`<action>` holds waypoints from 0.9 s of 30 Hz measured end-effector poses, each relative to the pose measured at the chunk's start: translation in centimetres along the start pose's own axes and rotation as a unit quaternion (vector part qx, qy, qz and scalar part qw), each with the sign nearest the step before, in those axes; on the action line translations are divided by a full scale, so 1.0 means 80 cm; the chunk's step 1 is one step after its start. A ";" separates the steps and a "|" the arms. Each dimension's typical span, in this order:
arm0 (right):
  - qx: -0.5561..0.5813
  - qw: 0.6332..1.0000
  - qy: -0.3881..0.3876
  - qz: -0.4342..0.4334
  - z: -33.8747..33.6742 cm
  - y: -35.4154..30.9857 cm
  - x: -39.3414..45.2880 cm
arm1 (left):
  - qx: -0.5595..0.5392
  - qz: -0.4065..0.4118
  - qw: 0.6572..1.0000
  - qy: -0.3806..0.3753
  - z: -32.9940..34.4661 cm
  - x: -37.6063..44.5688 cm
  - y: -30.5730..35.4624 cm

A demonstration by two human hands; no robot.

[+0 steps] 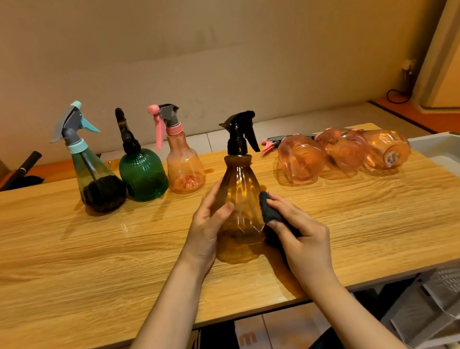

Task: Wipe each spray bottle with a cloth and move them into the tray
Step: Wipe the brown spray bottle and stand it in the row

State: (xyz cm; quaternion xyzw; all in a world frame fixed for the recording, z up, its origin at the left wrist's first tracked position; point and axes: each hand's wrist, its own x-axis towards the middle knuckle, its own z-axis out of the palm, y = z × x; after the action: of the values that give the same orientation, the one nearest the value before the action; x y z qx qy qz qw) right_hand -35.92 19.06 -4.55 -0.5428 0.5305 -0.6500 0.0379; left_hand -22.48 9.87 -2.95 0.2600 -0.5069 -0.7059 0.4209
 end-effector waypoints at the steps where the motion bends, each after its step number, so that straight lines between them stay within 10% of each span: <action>1: 0.004 1.000 0.003 0.006 0.000 0.000 0.000 | 0.014 -0.002 1.000 0.003 0.001 0.000 -0.001; 27: -0.066 0.995 -0.006 -0.077 -0.002 -0.008 -0.005 | 0.077 0.026 0.996 -0.030 0.004 -0.007 -0.003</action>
State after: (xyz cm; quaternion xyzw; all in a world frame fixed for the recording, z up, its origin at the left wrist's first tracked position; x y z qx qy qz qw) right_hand -35.52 19.67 -4.38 -0.5868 0.5288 -0.6115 -0.0451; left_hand -22.49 10.54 -3.09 0.2571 -0.5789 -0.6614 0.4018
